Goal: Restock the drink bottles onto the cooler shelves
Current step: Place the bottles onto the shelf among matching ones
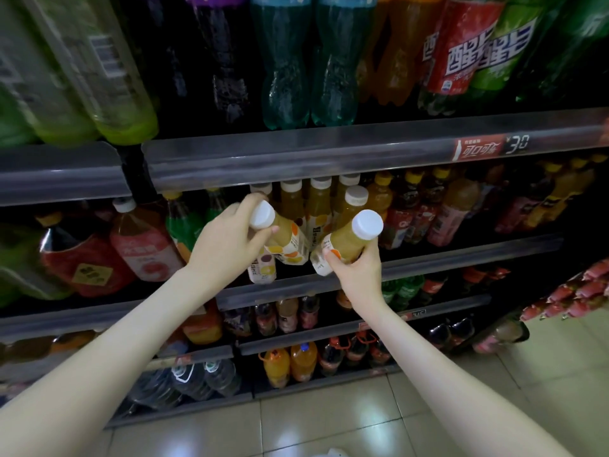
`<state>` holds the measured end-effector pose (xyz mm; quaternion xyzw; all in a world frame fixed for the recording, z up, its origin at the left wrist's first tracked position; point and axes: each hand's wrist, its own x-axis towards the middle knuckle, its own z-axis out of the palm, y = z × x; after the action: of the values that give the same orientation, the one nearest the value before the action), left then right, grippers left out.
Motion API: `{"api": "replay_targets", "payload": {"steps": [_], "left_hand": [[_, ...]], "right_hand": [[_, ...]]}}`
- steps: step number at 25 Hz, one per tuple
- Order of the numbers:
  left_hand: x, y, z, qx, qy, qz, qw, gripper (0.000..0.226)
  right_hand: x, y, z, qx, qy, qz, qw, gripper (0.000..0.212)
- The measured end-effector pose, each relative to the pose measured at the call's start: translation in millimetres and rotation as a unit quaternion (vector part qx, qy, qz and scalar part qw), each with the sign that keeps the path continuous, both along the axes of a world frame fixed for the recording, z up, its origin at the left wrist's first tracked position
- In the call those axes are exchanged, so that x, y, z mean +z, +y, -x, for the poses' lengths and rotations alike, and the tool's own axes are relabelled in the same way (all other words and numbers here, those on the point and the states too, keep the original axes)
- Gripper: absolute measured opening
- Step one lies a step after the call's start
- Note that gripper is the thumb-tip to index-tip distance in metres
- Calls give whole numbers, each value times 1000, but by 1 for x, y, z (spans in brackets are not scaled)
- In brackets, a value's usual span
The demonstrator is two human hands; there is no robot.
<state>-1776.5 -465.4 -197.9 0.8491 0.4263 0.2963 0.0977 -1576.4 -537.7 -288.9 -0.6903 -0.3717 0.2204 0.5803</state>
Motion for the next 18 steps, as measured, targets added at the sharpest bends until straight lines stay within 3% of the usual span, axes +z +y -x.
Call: {"api": "replay_targets", "payload": {"steps": [4, 7, 10, 14, 16, 18], "left_hand": [[9, -8, 16, 21, -29, -16, 999, 48], [10, -16, 22, 27, -35, -21, 999, 47], [15, -17, 29, 32, -43, -14, 998, 46], [15, -14, 37, 26, -57, -12, 998, 45], [14, -12, 38, 24, -61, -17, 998, 48], [14, -9, 38, 19, -61, -23, 998, 54]], "right_hand": [[-2, 29, 14, -31, -103, 46, 993, 74], [-8, 42, 22, -30, -218, 155, 963, 83], [-3, 54, 25, -64, -272, 193, 940, 85], [15, 54, 5, -33, -261, 87, 961, 83], [24, 46, -15, -25, -259, 20, 965, 68], [35, 43, -33, -48, -298, 27, 953, 54]]}}
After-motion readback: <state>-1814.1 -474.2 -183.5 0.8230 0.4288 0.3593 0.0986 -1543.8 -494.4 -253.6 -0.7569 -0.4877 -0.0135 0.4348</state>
